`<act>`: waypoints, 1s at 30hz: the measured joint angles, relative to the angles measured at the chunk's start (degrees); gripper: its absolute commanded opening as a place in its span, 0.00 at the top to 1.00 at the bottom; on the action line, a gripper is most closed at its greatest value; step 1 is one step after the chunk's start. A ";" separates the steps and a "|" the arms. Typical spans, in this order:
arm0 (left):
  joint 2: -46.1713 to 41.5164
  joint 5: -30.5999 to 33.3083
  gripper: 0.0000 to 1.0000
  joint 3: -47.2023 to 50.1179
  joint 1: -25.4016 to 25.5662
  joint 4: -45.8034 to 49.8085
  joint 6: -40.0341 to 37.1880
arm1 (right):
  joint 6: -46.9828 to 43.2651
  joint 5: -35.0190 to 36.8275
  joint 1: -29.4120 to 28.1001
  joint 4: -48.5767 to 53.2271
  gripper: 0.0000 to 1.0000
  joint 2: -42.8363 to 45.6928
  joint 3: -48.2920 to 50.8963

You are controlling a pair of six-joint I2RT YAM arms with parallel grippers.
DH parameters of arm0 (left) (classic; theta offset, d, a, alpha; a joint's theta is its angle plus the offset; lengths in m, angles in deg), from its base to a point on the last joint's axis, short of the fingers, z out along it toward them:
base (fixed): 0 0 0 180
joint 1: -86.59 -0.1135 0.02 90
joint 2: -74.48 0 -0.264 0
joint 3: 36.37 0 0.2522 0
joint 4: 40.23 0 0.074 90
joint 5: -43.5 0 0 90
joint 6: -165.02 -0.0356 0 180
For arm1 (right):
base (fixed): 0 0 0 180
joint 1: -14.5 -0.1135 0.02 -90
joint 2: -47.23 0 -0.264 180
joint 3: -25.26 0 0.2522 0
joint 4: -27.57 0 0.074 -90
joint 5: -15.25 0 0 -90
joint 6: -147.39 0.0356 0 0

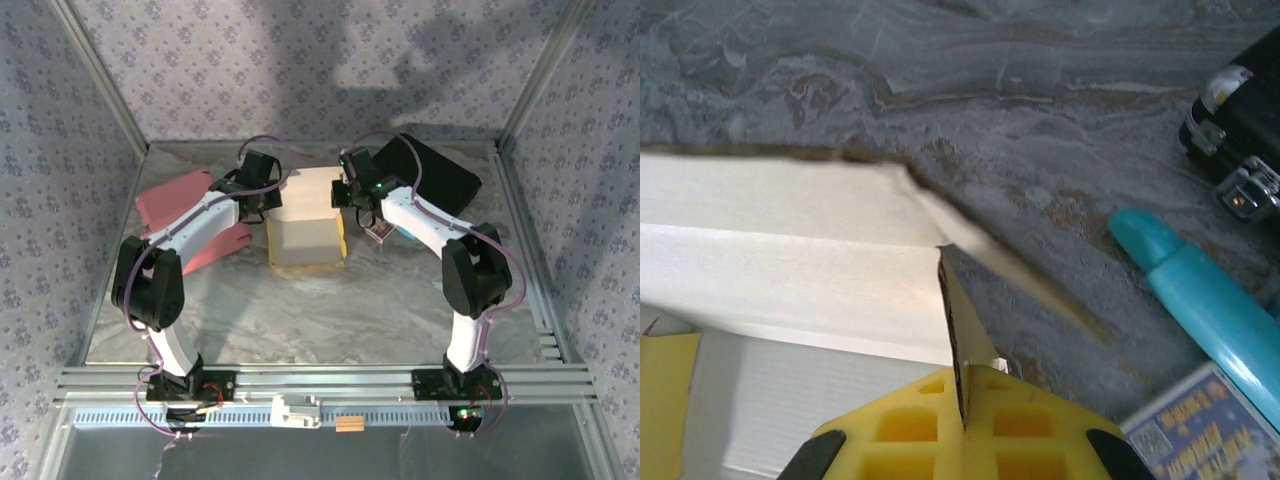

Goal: Fold the paper box

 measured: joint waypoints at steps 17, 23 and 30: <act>-2.32 -0.55 1.00 19.41 -0.59 -29.09 -1.55 | 0.02 2.69 -0.87 -23.65 1.00 -0.92 13.33; -3.21 -0.94 1.00 22.51 -0.79 -34.10 -2.14 | -1.18 2.80 -1.03 -26.29 1.00 -0.11 15.21; -6.14 -2.01 1.00 27.36 -0.52 -37.33 -2.14 | -2.91 2.78 -1.77 -26.71 1.00 2.67 18.80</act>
